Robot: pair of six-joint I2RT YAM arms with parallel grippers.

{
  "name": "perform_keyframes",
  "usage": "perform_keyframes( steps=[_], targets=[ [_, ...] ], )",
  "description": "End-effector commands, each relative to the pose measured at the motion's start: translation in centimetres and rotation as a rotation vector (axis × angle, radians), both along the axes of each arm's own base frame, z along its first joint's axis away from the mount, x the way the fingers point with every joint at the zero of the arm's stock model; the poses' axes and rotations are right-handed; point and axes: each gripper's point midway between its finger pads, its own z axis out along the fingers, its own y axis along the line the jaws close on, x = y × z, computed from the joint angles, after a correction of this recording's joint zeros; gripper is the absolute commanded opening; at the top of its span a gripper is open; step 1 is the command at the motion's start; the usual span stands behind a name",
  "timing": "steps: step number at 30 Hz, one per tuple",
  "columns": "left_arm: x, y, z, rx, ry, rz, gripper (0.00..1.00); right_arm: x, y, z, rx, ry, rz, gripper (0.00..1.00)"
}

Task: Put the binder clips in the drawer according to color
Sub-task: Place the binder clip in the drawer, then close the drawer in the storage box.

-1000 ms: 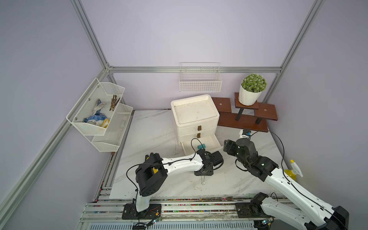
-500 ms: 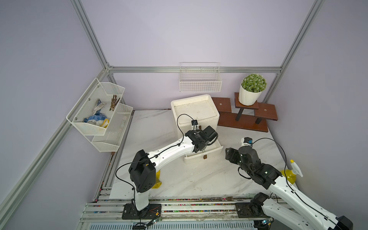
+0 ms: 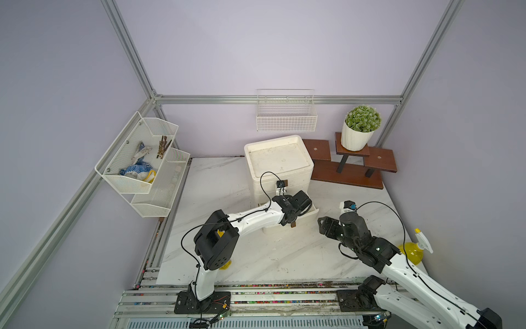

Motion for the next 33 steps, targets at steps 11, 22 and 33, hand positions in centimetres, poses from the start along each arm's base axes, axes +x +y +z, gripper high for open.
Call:
perform_keyframes(
  steps=[11,22,33],
  targets=[
    [-1.0,-0.2,1.3,-0.114,0.003,0.014,0.72,0.3,5.9,-6.2,0.04,0.099,0.191,0.57],
    [-6.1,4.8,8.3,-0.224,-0.1,0.035,0.73,3.7,10.8,-7.4,0.064,0.017,0.26,0.44],
    [-12.0,13.2,4.4,-0.265,-0.048,0.161,0.72,7.6,13.4,-7.4,0.05,-0.075,0.265,0.38]
  ],
)
